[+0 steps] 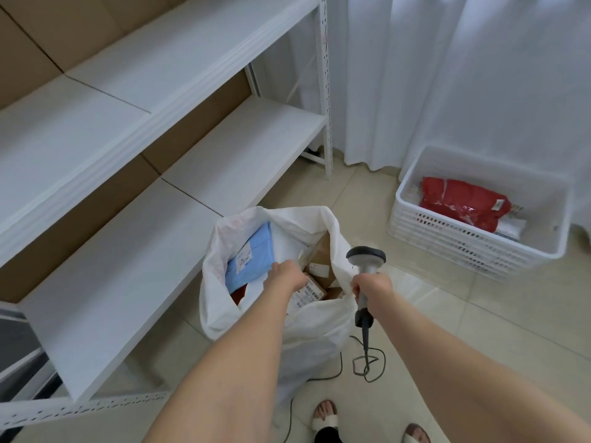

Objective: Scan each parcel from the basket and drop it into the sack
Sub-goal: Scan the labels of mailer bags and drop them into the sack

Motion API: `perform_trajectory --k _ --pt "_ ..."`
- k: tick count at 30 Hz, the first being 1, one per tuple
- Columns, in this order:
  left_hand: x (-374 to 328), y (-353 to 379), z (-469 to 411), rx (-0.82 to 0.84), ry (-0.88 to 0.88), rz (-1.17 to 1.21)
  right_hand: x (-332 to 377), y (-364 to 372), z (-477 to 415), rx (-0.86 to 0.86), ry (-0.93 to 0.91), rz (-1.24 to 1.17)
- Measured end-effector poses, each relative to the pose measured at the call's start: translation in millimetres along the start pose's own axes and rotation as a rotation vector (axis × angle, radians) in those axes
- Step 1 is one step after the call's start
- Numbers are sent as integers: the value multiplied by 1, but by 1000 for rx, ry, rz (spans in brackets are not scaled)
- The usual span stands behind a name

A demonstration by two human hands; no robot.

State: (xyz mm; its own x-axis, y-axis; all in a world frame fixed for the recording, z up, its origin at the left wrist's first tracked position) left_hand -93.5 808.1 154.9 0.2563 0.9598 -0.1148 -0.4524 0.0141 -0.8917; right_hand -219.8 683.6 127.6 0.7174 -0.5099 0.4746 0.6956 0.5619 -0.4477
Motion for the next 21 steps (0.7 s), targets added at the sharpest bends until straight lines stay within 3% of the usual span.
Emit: perform_trajectory --k 6,13,21 --pt "-41 -33 26 -45 30 49 16 -53 18 174 -30 -369" --pt "-152 -94 75 -255 153 174 59 -165 26 369 -61 -590" --pt "-295 -117 120 -328 358 177 88 -296 3 275 -198 -758"
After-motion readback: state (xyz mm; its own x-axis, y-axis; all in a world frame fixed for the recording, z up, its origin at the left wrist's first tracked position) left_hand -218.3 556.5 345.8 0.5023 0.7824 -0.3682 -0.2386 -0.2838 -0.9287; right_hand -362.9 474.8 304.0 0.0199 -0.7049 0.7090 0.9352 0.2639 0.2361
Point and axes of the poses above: each hand's wrist, its own z-axis away from the middle knuckle, its own y-axis out of the palm, x = y × z, the point moved 2 cm from there along -z, towards the middle knuckle, and after that the axes turned 14 degrees about -x, right-handed, at the moved point
